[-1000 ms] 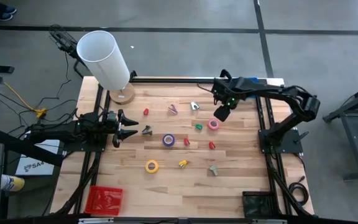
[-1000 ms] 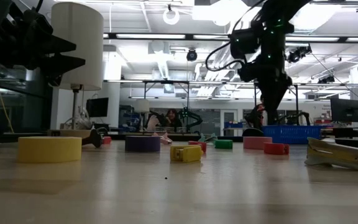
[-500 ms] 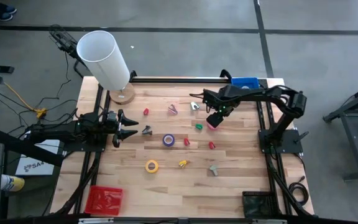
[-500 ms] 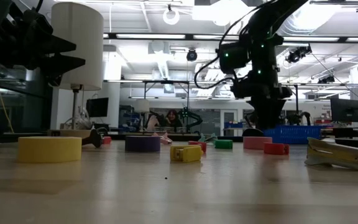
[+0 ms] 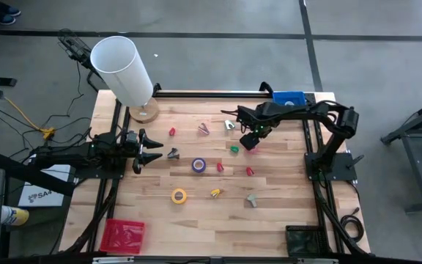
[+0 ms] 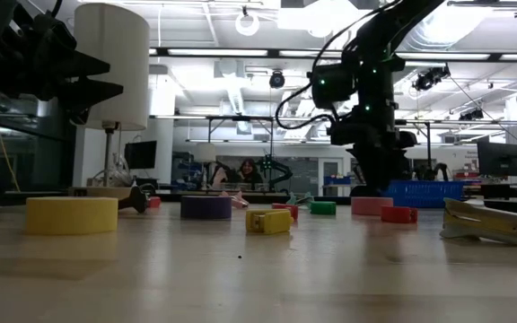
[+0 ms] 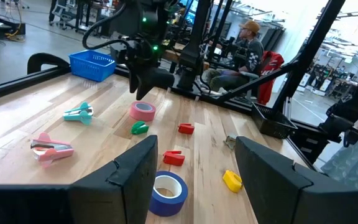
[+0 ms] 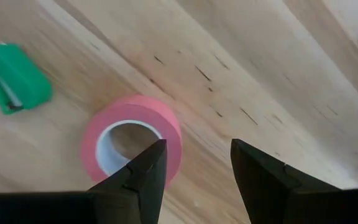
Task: Pick and place Stapler, Stapler remover, tape
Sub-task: Put the pink tape into the blue bin
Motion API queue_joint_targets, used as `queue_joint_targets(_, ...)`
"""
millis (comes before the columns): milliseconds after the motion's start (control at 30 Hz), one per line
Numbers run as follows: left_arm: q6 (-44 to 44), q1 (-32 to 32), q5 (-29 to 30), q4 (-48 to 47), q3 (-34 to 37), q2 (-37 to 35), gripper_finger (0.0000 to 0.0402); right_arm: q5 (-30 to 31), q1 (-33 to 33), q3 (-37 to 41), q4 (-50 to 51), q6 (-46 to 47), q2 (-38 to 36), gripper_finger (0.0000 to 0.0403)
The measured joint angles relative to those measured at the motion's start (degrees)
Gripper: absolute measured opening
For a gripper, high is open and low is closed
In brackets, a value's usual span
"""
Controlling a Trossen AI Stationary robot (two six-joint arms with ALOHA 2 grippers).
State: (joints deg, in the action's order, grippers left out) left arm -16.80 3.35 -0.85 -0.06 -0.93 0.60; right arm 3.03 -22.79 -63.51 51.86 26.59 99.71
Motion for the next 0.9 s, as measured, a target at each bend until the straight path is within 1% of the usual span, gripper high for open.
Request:
queue_joint_targets(233,0.0,0.0,0.0,0.0,0.0,0.0,0.0213,-0.4,1.2,0.0,-1.1,0.4,3.1,0.0170)
queue_joint_targets(500,0.0,0.0,0.0,0.0,0.0,0.0,0.0213,-0.3,0.9,0.1,-1.5,-1.0,3.2,0.0170)
queue_joint_targets(667,0.0,0.0,0.0,0.0,0.0,0.0,0.0213,-3.2,0.8,2.9,-4.3,-1.0,3.2,0.0170)
queue_joint_targets(767,0.0,0.0,0.0,0.0,0.0,0.0,0.0213,-3.5,0.8,3.6,-4.3,-0.7,3.2,0.0169)
queue_joint_targets(900,0.0,0.0,0.0,0.0,0.0,0.0,0.0213,-3.5,0.6,3.7,-4.2,-1.1,3.2,0.0157)
